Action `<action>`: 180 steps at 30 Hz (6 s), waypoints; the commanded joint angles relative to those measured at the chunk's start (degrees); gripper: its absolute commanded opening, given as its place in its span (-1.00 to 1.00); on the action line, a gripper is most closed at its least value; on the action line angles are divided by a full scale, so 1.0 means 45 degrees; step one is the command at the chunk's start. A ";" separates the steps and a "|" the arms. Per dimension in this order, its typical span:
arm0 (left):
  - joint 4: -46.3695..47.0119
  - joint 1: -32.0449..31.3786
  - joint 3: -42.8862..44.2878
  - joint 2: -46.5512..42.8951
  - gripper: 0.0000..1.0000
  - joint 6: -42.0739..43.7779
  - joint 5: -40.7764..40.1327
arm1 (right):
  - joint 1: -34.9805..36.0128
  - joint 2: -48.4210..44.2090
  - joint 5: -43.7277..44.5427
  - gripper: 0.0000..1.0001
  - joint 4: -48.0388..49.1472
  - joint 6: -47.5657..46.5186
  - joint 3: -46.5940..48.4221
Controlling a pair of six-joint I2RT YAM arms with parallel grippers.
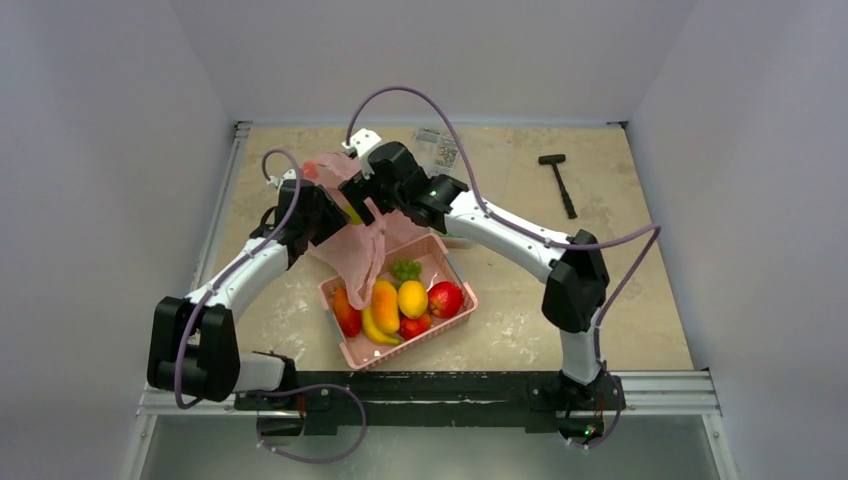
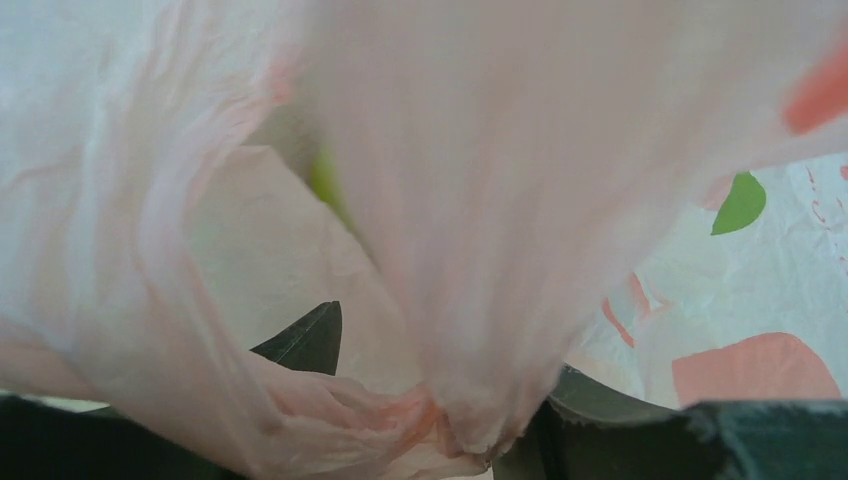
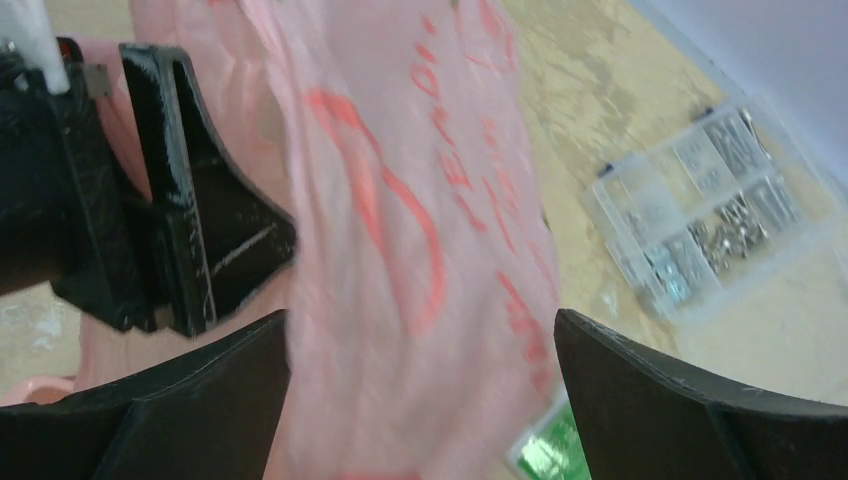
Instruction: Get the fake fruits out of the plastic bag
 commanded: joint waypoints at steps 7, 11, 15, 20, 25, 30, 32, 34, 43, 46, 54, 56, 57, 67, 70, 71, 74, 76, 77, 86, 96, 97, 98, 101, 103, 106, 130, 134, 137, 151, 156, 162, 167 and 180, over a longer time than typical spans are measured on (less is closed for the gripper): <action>0.1308 0.0218 -0.0135 0.0752 -0.02 0.0068 0.2406 | -0.0021 -0.1957 0.2189 0.97 0.1082 0.5260 -0.2805; 0.1579 0.0218 -0.1344 -0.0157 0.00 -0.0316 0.2796 | -0.0068 -0.1865 0.1082 0.98 0.1886 0.6831 -0.3608; 0.0994 0.0230 -0.2184 -0.1403 0.03 -0.0286 0.2510 | -0.0069 -0.1939 0.0686 0.85 0.3323 0.6467 -0.4787; -0.0023 0.0412 -0.1930 -0.2473 0.27 0.0363 0.1963 | -0.0106 -0.2330 -0.0874 0.02 0.4438 0.3978 -0.5641; 0.0138 0.0607 -0.0760 -0.1334 0.23 0.0891 0.2419 | -0.0441 -0.2435 -0.2287 -0.86 0.4557 0.3070 -0.6041; 0.1112 0.0611 0.0212 0.0254 0.11 0.0800 0.2683 | -0.0859 -0.2360 -0.3575 -1.00 0.4611 0.2934 -0.5998; 0.1660 0.0599 0.0372 0.0749 0.06 0.0532 0.2888 | -0.0898 -0.2292 -0.3738 -1.00 0.4585 0.2908 -0.5901; 0.2299 0.0609 0.0396 0.1136 0.01 0.0137 0.3049 | -0.0925 -0.2261 -0.3989 -1.00 0.4580 0.2849 -0.5832; 0.3780 0.0531 -0.0928 -0.0435 -0.12 -0.0519 0.2009 | -0.0966 -0.2221 -0.4027 -1.00 0.4384 0.2607 -0.5681; 0.2470 0.0541 -0.1153 -0.1709 0.04 -0.0400 0.1881 | -0.0985 -0.2184 -0.3862 -1.00 0.4267 0.2546 -0.5545; -0.0868 0.0550 -0.2583 -0.6341 0.23 -0.0402 0.2491 | -0.1006 -0.2012 -0.3886 -0.84 0.3963 0.2511 -0.5104; -0.1466 0.0521 -0.2741 -0.7203 0.23 -0.0507 0.3376 | -0.1005 -0.1987 -0.3948 -0.84 0.3988 0.2532 -0.5080; -0.1625 0.0515 -0.2910 -0.7562 0.22 -0.0664 0.3693 | -0.1005 -0.1954 -0.4006 -0.85 0.3988 0.2562 -0.5052; -0.1714 -0.0084 -0.2265 -0.8773 0.15 -0.1023 0.3618 | -0.1001 -0.1948 -0.3942 -0.94 0.3809 0.2507 -0.4871; -0.0929 -0.1087 -0.1442 -0.7516 0.00 -0.0471 0.2416 | -0.1001 -0.1910 -0.3991 -0.99 0.3705 0.2511 -0.4815; -0.0826 -0.1642 -0.1051 -0.7135 -0.01 -0.0147 0.1659 | -0.1005 -0.1918 -0.3994 -1.00 0.3660 0.2518 -0.4804; -0.0512 -0.2595 -0.0405 -0.6026 -0.08 0.0025 -0.0283 | -0.1004 -0.1974 -0.3945 -1.00 0.3553 0.2484 -0.4729; 0.0384 -0.2608 -0.0633 -0.5555 -0.10 -0.0209 -0.1102 | -0.1003 -0.2005 -0.3924 -1.00 0.3513 0.2430 -0.4687; 0.0817 -0.2613 -0.0772 -0.5236 -0.13 -0.0273 -0.1525 | -0.1015 -0.2024 -0.3913 -1.00 0.3497 0.2412 -0.4680; 0.3349 -0.2422 -0.1467 -0.3152 -0.24 -0.0806 -0.2825 | -0.1124 -0.1712 -0.4488 -1.00 0.3296 0.2236 -0.4113; 0.4096 -0.0805 -0.1013 -0.0461 -0.19 -0.1177 -0.1055 | -0.1786 -0.0792 -0.6209 -1.00 0.3530 0.2457 -0.3591; 0.4111 -0.0507 -0.0753 -0.0042 -0.18 -0.1065 -0.0670 | -0.1796 -0.0709 -0.6303 -1.00 0.3501 0.2462 -0.3533; 0.4135 -0.0339 -0.0420 0.0546 -0.18 -0.0983 -0.0221 | -0.1793 -0.0633 -0.6405 -1.00 0.3490 0.2409 -0.3489; 0.4339 -0.0093 0.0150 0.1639 -0.13 -0.0917 0.0706 | -0.1823 -0.0492 -0.6516 -1.00 0.3429 0.2315 -0.3407; 0.4523 -0.0075 0.0469 0.2176 0.01 -0.0932 0.1205 | -0.1807 -0.0428 -0.6454 -1.00 0.3390 0.2240 -0.3369; 0.3595 -0.0056 0.1438 0.3067 0.19 -0.0903 0.1558 | -0.1845 -0.0335 -0.6450 -1.00 0.3310 0.2201 -0.3276; -0.1324 -0.0387 0.6022 0.6574 0.65 0.2879 0.2283 | -0.2024 -0.0225 -0.6590 -1.00 0.3296 0.1992 -0.3424; -0.1768 -0.0467 0.6250 0.7209 0.65 0.3042 0.2398 | -0.2046 -0.0307 -0.6517 -1.00 0.3298 0.1955 -0.3539; -0.1667 -0.0598 0.6135 0.7381 0.62 0.3055 0.2360 | -0.2060 -0.0310 -0.6494 -1.00 0.3310 0.1932 -0.3536; -0.0497 -0.0192 0.5338 0.5519 -0.40 0.3063 0.1798 | -0.2060 -0.0530 -0.6465 -1.00 0.3436 0.1923 -0.4194; -0.0507 0.0164 0.4746 0.4008 -0.60 0.3145 0.1615 | -0.2060 -0.0577 -0.6389 -1.00 0.3481 0.1908 -0.4288; -0.0978 0.0485 0.3857 0.2029 -0.60 0.3459 0.1751 | -0.2075 -0.0526 -0.6011 -1.00 0.3577 0.1965 -0.3985; -0.1824 0.0768 0.2789 -0.0533 -0.62 0.3392 0.3985 | -0.2176 0.0248 -0.5586 -1.00 0.3727 0.2462 -0.2788; -0.5657 0.0804 -0.0069 -0.8646 -0.68 0.2227 0.5505 | -0.2195 0.4298 -0.6262 -1.00 0.5610 0.5894 0.3093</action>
